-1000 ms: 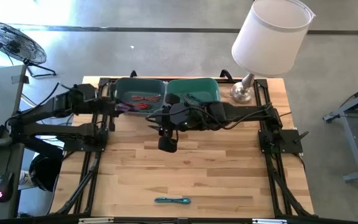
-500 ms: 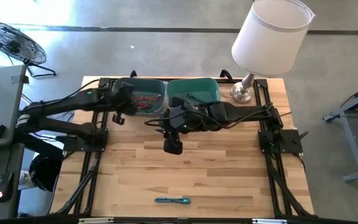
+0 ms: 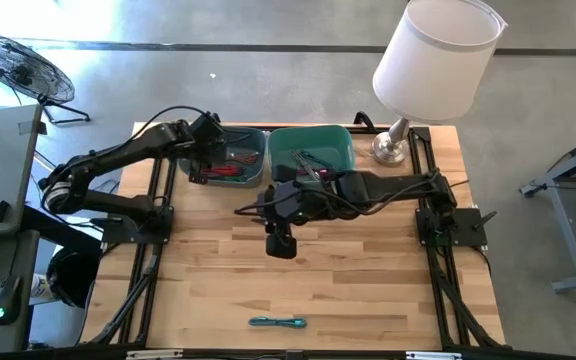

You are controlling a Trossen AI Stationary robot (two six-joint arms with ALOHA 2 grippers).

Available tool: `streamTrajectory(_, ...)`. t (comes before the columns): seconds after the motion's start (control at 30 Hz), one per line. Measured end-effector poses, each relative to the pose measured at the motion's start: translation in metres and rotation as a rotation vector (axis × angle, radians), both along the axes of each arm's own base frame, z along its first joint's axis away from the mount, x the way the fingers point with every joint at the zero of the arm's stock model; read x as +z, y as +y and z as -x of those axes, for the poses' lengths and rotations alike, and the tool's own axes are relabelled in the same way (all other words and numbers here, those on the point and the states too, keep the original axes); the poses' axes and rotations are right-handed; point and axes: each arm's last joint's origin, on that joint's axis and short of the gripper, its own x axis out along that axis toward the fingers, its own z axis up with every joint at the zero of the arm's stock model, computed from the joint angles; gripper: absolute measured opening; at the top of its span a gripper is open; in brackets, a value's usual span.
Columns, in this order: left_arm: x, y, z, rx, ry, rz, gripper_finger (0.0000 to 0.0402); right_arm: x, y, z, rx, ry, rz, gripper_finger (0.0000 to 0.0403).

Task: Pick & Place USB Port
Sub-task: Put the purple charger cable into the blue bin, then put the black and blue charger cable into the green bin

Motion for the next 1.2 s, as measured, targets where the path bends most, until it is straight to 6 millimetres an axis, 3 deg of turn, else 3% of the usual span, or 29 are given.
streamTrajectory(0.23,0.0,0.002,0.003,0.034,0.035,-0.039,0.0152,0.0,0.004,0.001,-0.01,-0.004,-0.022,0.0156)
streamTrajectory(0.4,0.013,-0.006,0.013,0.035,-0.033,-0.049,0.0157,0.0,0.011,0.002,0.007,-0.004,-0.049,0.0158)
streamTrajectory(0.57,0.05,-0.038,0.035,-0.079,-0.239,0.017,0.0134,0.001,0.029,0.005,0.105,-0.007,-0.124,0.0157)
streamTrajectory(0.7,0.085,-0.07,0.057,-0.196,-0.506,0.089,0.0117,0.004,0.048,0.008,0.153,-0.037,-0.146,0.0158)
streamTrajectory(0.83,0.106,-0.093,0.073,-0.269,-0.744,0.198,0.0111,0.01,0.07,0.014,0.203,-0.092,-0.179,0.0156)
streamTrajectory(0.97,0.109,-0.109,0.08,-0.307,-0.795,0.315,0.011,0.019,0.087,0.025,0.215,-0.128,-0.229,0.0158)
streamTrajectory(1.2,0.085,-0.133,0.07,-0.318,-0.697,0.464,0.011,0.033,0.117,0.054,0.244,-0.159,-0.24,0.0157)
